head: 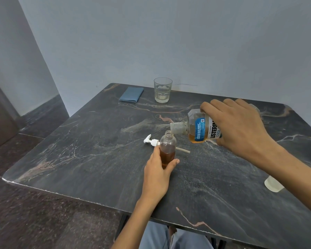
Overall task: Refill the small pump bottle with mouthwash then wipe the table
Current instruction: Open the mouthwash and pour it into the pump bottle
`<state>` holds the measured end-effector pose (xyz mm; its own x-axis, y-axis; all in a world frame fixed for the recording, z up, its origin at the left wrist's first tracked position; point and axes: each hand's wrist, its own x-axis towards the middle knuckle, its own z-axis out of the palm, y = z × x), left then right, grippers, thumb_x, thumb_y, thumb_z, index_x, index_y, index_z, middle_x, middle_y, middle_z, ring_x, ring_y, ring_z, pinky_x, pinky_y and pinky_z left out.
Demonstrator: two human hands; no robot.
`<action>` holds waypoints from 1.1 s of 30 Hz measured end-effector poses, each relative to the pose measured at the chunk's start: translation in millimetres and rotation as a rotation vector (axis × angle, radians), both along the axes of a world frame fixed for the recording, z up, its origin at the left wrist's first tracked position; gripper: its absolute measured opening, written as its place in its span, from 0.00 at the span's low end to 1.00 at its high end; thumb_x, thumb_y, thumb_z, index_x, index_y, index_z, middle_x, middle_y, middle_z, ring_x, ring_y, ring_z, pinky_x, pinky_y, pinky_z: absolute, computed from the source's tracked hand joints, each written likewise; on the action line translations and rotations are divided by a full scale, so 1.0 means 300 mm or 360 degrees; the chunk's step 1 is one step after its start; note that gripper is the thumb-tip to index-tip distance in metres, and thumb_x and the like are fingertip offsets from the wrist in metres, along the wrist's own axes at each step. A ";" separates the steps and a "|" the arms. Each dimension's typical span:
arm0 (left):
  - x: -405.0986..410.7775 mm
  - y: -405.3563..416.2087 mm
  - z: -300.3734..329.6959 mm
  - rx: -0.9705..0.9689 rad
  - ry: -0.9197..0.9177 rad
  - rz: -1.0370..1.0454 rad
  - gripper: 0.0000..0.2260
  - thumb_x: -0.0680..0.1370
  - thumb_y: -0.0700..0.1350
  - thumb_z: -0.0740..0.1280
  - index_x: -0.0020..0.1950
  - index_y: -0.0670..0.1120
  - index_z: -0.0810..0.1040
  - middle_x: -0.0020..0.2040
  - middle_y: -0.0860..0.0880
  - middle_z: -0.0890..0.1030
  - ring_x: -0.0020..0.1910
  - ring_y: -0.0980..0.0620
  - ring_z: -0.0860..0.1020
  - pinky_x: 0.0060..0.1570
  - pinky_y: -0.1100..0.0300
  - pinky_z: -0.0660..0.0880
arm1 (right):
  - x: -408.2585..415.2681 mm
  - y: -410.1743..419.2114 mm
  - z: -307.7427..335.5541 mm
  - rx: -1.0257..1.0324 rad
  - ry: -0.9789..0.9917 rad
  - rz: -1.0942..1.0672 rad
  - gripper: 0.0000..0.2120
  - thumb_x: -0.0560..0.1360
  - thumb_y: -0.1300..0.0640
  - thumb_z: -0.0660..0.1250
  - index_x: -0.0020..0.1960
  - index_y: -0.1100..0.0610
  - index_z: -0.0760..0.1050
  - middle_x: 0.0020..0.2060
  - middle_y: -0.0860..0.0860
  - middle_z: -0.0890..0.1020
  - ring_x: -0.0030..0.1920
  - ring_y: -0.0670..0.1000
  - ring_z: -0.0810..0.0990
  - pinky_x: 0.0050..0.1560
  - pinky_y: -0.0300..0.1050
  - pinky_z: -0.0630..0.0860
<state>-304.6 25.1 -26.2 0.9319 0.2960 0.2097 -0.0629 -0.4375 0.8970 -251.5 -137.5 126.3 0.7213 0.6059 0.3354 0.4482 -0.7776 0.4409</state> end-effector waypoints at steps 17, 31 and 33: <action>0.001 0.000 -0.003 -0.0025 0.0005 -0.0017 0.21 0.74 0.52 0.69 0.64 0.51 0.68 0.55 0.55 0.77 0.53 0.57 0.75 0.52 0.63 0.72 | 0.004 -0.001 0.000 0.0010 -0.0084 0.0000 0.38 0.52 0.53 0.83 0.55 0.52 0.67 0.43 0.50 0.78 0.39 0.52 0.74 0.39 0.45 0.70; -0.001 -0.002 0.002 -0.0019 0.0008 -0.0006 0.19 0.74 0.52 0.70 0.62 0.52 0.69 0.53 0.56 0.77 0.50 0.59 0.75 0.49 0.65 0.70 | 0.000 0.001 0.003 -0.0013 -0.0042 -0.0009 0.35 0.57 0.54 0.80 0.57 0.51 0.65 0.46 0.49 0.77 0.41 0.51 0.73 0.42 0.45 0.69; -0.001 -0.002 0.004 -0.0018 0.0012 -0.0003 0.19 0.74 0.52 0.69 0.62 0.52 0.69 0.53 0.56 0.77 0.50 0.59 0.75 0.49 0.65 0.71 | -0.001 0.002 0.004 -0.0023 -0.0031 -0.0012 0.35 0.58 0.53 0.80 0.58 0.50 0.64 0.47 0.49 0.76 0.42 0.51 0.73 0.43 0.44 0.69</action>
